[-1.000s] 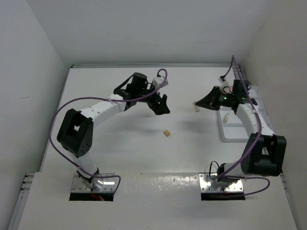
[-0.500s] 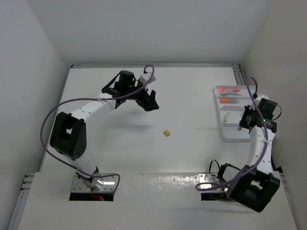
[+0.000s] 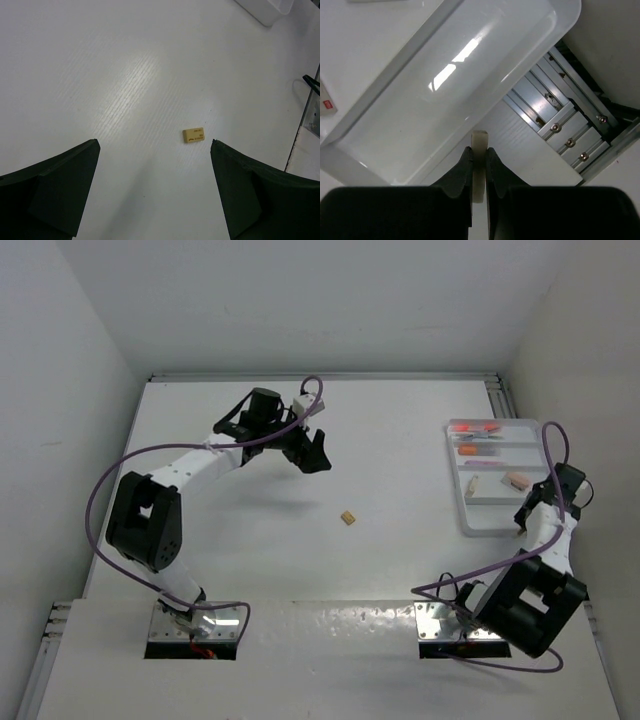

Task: Sort the stationery into containers
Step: Place the stationery in the storage box.

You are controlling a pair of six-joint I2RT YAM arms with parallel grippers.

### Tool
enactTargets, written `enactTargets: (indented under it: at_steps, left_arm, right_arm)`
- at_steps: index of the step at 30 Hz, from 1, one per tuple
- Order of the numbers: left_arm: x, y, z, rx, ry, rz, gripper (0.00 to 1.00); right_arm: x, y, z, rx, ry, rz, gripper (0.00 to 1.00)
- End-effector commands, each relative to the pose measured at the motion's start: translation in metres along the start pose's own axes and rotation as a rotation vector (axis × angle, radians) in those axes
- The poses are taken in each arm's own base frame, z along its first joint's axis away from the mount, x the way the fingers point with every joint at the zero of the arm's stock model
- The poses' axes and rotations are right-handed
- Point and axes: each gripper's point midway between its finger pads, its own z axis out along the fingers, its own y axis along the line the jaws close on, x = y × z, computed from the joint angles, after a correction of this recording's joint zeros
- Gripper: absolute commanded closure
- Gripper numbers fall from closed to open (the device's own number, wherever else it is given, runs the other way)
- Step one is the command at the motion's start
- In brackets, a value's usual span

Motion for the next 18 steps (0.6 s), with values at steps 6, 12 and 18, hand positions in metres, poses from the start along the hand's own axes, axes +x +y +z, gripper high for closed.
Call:
enactTargets:
  at_steps: [6, 12, 18]
  left_arm:
    - [-0.007, 0.002, 0.002, 0.001, -0.017, 0.021, 0.0]
    - [-0.002, 0.004, 0.003, -0.007, -0.021, 0.027, 0.0]
    - [0.004, 0.006, 0.005, -0.004, -0.009, 0.021, 0.0]
  right_arm:
    - [-0.039, -0.011, 0.022, 0.087, -0.1, 0.113, 1.0]
    - [-0.05, -0.006, 0.025, 0.082, -0.116, 0.173, 1.0]
    - [-0.054, 0.003, 0.025, 0.063, -0.106, 0.195, 1.0]
